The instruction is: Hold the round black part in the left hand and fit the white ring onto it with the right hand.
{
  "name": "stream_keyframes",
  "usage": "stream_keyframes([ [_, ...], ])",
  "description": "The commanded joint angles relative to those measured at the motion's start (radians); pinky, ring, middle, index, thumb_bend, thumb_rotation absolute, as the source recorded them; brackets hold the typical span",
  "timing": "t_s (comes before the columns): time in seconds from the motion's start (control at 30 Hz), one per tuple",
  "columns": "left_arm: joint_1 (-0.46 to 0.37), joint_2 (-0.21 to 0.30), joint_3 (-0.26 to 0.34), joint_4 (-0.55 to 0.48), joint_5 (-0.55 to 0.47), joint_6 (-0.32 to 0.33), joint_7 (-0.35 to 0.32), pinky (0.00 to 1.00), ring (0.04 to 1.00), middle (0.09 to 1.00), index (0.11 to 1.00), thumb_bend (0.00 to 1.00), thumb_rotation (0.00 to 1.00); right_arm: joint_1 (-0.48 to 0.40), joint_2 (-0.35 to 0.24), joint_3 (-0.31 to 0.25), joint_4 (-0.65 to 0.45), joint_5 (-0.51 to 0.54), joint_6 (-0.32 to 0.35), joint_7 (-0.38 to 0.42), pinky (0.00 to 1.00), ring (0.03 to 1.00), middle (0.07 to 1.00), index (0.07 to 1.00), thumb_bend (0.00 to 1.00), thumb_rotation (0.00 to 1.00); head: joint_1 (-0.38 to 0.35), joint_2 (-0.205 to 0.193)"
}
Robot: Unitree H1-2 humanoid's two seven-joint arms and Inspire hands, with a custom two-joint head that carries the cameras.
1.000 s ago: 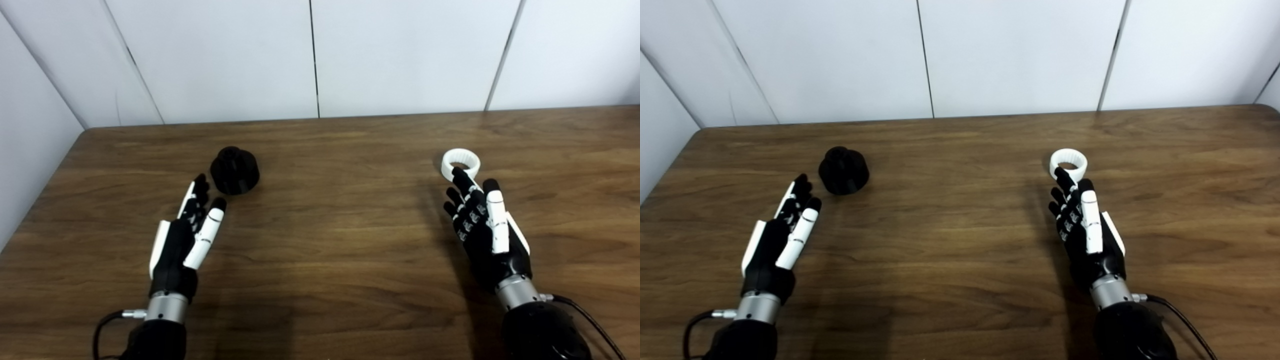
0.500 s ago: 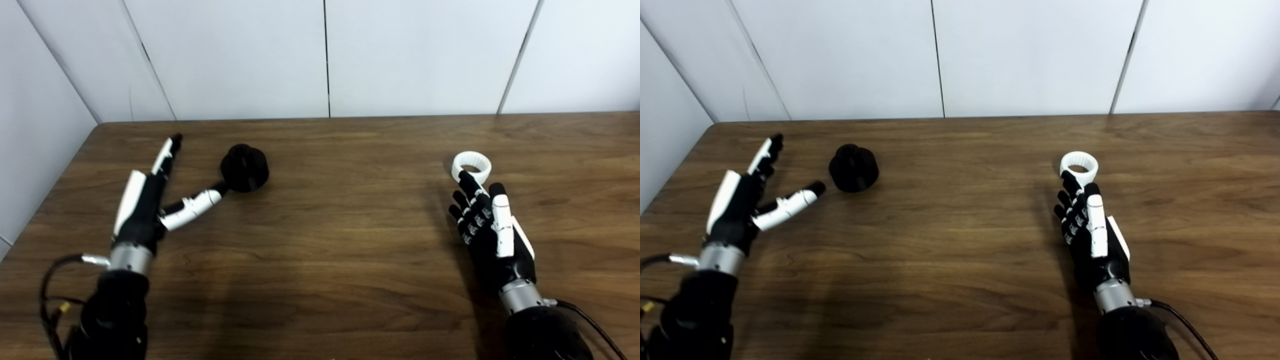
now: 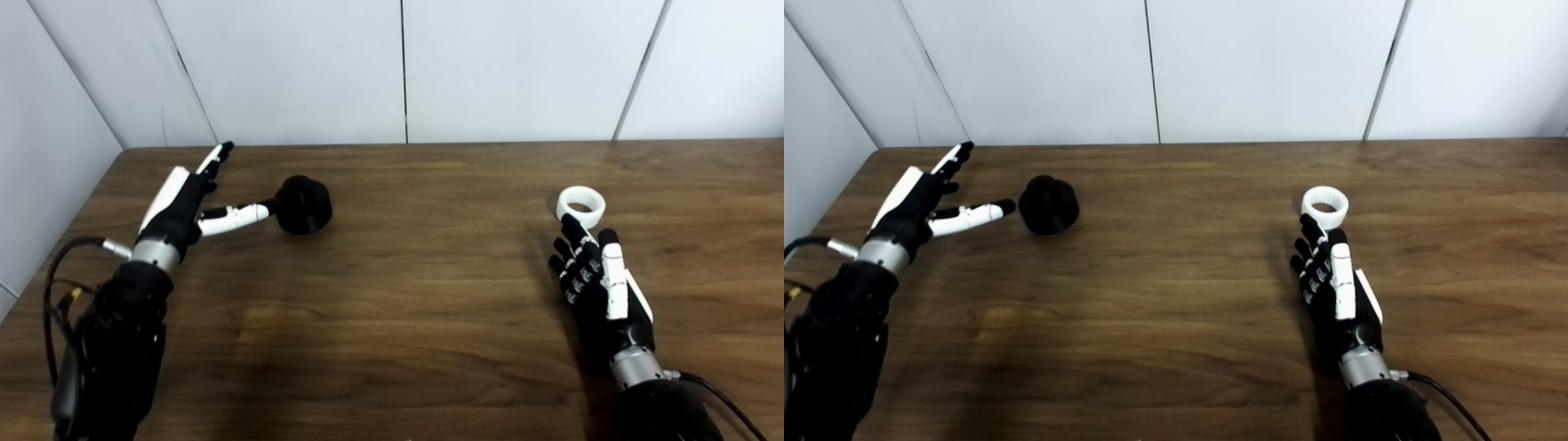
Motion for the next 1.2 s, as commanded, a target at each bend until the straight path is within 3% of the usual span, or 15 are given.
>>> stream_keyframes([
  [0.0,-0.072,0.047,-0.018,0.034,0.034,-0.006,-0.03,0.99,1.0,1.0,1.0,1.0,0.46,-0.023,0.006,0.001,-0.028,0.007,-0.049,0.009,1.0,1.0,1.0,0.941,0.53,1.0,0.0,0.001],
  [0.47,-0.161,0.133,-0.136,0.143,0.053,-0.014,-0.099,0.97,1.0,1.0,0.966,1.0,0.43,-0.018,0.008,0.0,-0.029,0.001,-0.053,0.004,1.0,0.994,1.0,0.938,0.53,1.0,-0.012,-0.004],
  [0.67,-0.191,0.166,-0.204,0.167,0.06,-0.016,-0.137,0.97,1.0,1.0,0.965,1.0,0.48,-0.016,0.008,-0.003,-0.025,0.002,-0.063,0.004,1.0,0.99,0.992,0.938,0.54,1.0,-0.013,-0.006],
  [1.17,-0.225,0.159,-0.259,0.2,0.069,-0.01,-0.148,0.94,1.0,1.0,0.96,1.0,0.43,-0.008,0.012,-0.004,-0.028,-0.006,-0.072,-0.006,1.0,0.982,0.978,0.932,0.54,1.0,-0.018,-0.008],
])
